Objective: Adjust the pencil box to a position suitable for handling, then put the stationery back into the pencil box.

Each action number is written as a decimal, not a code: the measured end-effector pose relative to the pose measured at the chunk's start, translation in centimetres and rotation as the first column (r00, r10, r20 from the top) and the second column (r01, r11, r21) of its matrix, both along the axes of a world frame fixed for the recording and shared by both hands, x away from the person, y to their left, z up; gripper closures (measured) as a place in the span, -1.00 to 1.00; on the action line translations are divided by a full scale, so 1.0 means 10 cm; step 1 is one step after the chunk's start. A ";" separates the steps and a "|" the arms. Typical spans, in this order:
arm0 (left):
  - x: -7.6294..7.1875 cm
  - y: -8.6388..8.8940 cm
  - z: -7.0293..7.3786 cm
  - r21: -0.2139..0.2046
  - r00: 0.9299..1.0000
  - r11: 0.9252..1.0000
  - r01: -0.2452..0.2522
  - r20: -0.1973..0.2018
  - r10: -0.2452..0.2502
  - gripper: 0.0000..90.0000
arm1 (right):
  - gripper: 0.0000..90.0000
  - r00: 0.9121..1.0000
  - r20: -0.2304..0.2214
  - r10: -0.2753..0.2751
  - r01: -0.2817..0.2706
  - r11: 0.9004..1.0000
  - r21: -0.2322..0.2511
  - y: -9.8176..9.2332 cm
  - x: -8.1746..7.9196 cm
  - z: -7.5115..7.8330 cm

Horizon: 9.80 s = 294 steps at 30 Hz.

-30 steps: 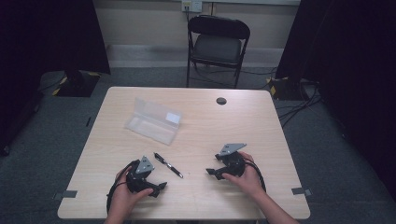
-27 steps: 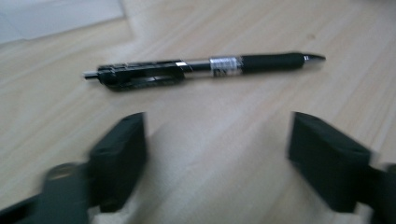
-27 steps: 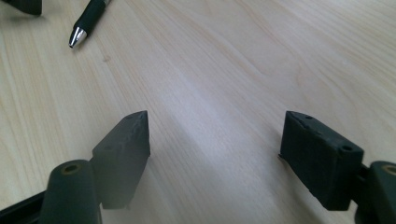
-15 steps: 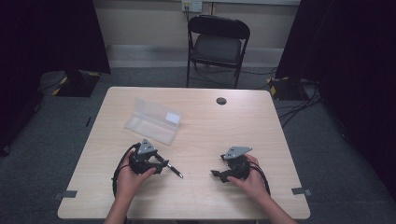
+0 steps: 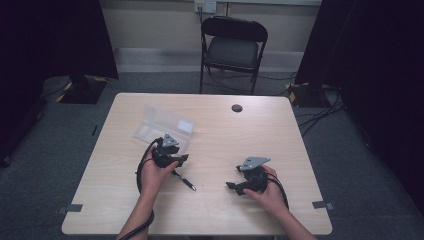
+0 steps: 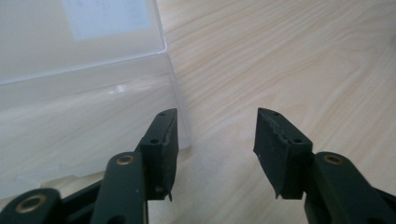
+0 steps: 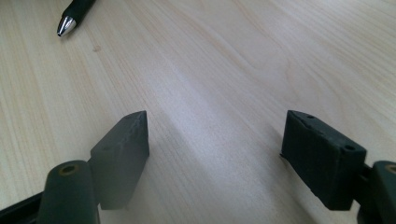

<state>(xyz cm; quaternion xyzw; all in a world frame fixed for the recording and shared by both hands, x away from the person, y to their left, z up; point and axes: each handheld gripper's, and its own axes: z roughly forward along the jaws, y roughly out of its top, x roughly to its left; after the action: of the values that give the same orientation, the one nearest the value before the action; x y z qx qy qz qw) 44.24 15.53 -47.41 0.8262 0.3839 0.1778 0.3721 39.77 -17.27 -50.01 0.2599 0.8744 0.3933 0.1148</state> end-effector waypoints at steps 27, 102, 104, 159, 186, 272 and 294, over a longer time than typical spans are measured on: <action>0.15 -0.23 -0.07 0.058 0.996 0.998 -0.025 -0.086 0.030 0.90 | -0.49 1.000 0.000 -0.003 0.003 1.000 -0.001 0.00 0.00 0.00; -1.08 0.45 -0.27 0.001 0.999 0.999 0.038 -0.031 -0.038 -0.72 | -0.19 0.994 -0.007 0.109 -0.109 0.992 0.062 0.58 0.31 0.23; -1.08 0.45 -0.27 0.002 0.999 0.999 0.038 -0.030 -0.038 -0.72 | -0.17 0.994 -0.011 0.112 -0.111 0.991 0.076 0.62 0.35 0.26; -1.08 0.45 -0.27 0.001 0.999 0.999 0.037 -0.030 -0.037 -0.72 | 1.00 0.993 -0.048 0.109 -0.111 0.993 -0.040 0.39 0.51 0.22; -1.08 0.45 -0.27 0.001 0.999 0.999 0.037 -0.030 -0.037 -0.72 | 0.98 0.998 -0.057 0.012 -0.014 0.999 -0.037 -0.28 0.56 0.22; -1.07 0.44 -0.27 0.008 0.999 0.999 0.041 -0.033 -0.041 -0.74 | -0.24 0.999 -0.029 -0.033 0.034 0.999 0.020 0.10 0.25 0.50; -1.08 0.45 -0.27 0.002 0.999 0.999 0.039 -0.031 -0.039 -0.74 | -0.07 0.995 -0.089 0.055 -0.052 0.998 0.039 0.82 -0.03 0.29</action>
<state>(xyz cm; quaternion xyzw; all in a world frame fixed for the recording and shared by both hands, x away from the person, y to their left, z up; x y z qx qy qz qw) 33.46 20.00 -50.15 0.8367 0.3732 0.1582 0.3684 39.43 -9.05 -47.15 0.2559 0.8779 0.4003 0.0598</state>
